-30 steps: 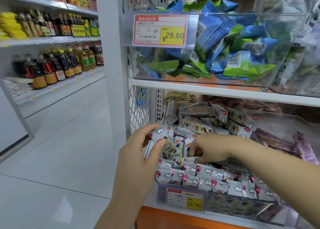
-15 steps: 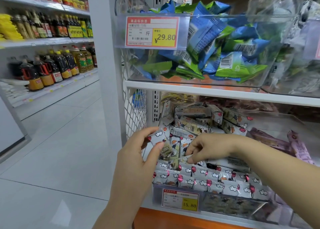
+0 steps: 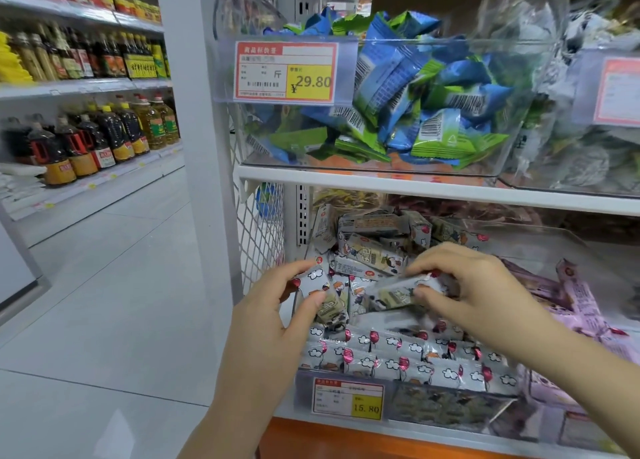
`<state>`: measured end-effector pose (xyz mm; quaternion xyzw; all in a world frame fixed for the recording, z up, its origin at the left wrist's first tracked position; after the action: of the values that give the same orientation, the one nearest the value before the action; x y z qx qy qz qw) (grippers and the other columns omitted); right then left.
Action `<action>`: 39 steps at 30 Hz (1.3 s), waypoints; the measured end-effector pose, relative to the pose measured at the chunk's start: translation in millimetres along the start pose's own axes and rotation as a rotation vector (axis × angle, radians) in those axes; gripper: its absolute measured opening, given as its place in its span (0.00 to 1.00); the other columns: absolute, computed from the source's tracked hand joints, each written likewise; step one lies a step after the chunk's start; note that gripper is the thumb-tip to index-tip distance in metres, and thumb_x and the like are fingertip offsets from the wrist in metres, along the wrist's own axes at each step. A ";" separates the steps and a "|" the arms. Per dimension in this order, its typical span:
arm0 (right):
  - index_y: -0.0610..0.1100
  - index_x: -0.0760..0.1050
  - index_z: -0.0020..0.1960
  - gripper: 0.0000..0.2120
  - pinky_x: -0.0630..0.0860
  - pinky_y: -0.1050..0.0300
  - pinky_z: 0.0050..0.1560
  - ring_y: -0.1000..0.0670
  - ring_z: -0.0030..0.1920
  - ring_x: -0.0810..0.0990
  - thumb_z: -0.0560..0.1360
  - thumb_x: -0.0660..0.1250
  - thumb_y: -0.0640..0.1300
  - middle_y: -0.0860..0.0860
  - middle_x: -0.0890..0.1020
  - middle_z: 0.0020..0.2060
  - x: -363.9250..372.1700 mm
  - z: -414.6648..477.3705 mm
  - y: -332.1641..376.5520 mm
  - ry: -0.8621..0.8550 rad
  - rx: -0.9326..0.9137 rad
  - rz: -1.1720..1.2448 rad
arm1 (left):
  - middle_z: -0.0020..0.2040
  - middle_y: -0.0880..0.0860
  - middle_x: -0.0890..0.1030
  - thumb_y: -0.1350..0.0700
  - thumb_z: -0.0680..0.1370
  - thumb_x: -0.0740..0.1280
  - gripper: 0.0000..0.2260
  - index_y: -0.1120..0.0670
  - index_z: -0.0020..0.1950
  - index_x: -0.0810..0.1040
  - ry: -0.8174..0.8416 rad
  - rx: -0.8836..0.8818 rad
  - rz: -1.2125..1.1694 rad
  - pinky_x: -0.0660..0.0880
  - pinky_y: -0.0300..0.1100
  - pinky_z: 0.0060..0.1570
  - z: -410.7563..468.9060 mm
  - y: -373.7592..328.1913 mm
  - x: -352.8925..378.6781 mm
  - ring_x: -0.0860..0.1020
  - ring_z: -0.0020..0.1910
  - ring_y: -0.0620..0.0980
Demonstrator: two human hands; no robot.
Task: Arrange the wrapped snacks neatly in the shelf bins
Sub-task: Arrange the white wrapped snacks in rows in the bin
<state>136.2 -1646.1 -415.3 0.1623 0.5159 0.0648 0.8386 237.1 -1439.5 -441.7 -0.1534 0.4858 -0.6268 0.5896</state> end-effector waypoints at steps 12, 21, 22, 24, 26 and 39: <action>0.53 0.80 0.51 0.11 0.77 0.55 0.48 0.52 0.47 0.80 0.70 0.72 0.43 0.59 0.79 0.49 -19.0 -39.7 -28.1 0.178 0.071 -0.310 | 0.46 0.28 0.70 0.50 0.75 0.67 0.13 0.34 0.54 0.70 0.149 0.013 0.120 0.65 0.21 0.42 4.3 6.6 12.5 0.69 0.48 0.22; 0.57 0.76 0.59 0.13 0.63 0.65 0.49 0.63 0.45 0.69 0.75 0.66 0.49 0.64 0.76 0.53 -14.3 -37.3 -29.3 0.229 0.064 -0.373 | 0.48 0.34 0.73 0.46 0.74 0.66 0.15 0.40 0.60 0.72 0.199 0.054 0.249 0.63 0.21 0.42 22.2 7.0 3.0 0.72 0.49 0.34; 0.58 0.76 0.59 0.13 0.65 0.65 0.49 0.62 0.46 0.71 0.75 0.66 0.50 0.64 0.76 0.54 -15.0 -36.9 -29.5 0.240 0.076 -0.373 | 0.49 0.34 0.73 0.47 0.74 0.66 0.15 0.41 0.61 0.72 0.206 0.065 0.253 0.63 0.21 0.42 22.9 6.2 1.3 0.71 0.50 0.33; 0.58 0.75 0.59 0.13 0.65 0.65 0.50 0.61 0.49 0.74 0.75 0.65 0.50 0.64 0.76 0.55 -15.5 -35.4 -29.1 0.258 0.087 -0.383 | 0.50 0.35 0.74 0.47 0.74 0.66 0.15 0.42 0.61 0.73 0.242 0.075 0.259 0.64 0.21 0.43 23.9 4.8 0.1 0.72 0.52 0.33; 0.58 0.74 0.60 0.13 0.63 0.66 0.48 0.63 0.47 0.71 0.76 0.64 0.50 0.64 0.75 0.56 -14.4 -34.2 -27.9 0.276 0.086 -0.398 | 0.52 0.35 0.74 0.47 0.75 0.66 0.15 0.40 0.61 0.72 0.289 0.067 0.270 0.63 0.22 0.45 24.0 4.8 0.6 0.72 0.54 0.34; 0.58 0.73 0.61 0.13 0.68 0.64 0.53 0.60 0.55 0.75 0.77 0.63 0.49 0.63 0.76 0.57 -13.7 -30.1 -26.0 0.286 0.102 -0.414 | 0.62 0.43 0.74 0.44 0.77 0.61 0.18 0.38 0.67 0.67 0.526 0.120 0.711 0.37 0.53 0.71 30.8 11.2 35.9 0.64 0.68 0.42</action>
<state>101.7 -1668.1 -425.1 0.0847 0.6540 -0.1120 0.7434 258.0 -1482.7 -449.4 0.2222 0.6047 -0.4297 0.6327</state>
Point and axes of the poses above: each hand's wrist, its own z-axis towards the middle knuckle, its own x-axis out of the palm, y = z × x, the point moved 4 cm from there along z, towards the middle knuckle
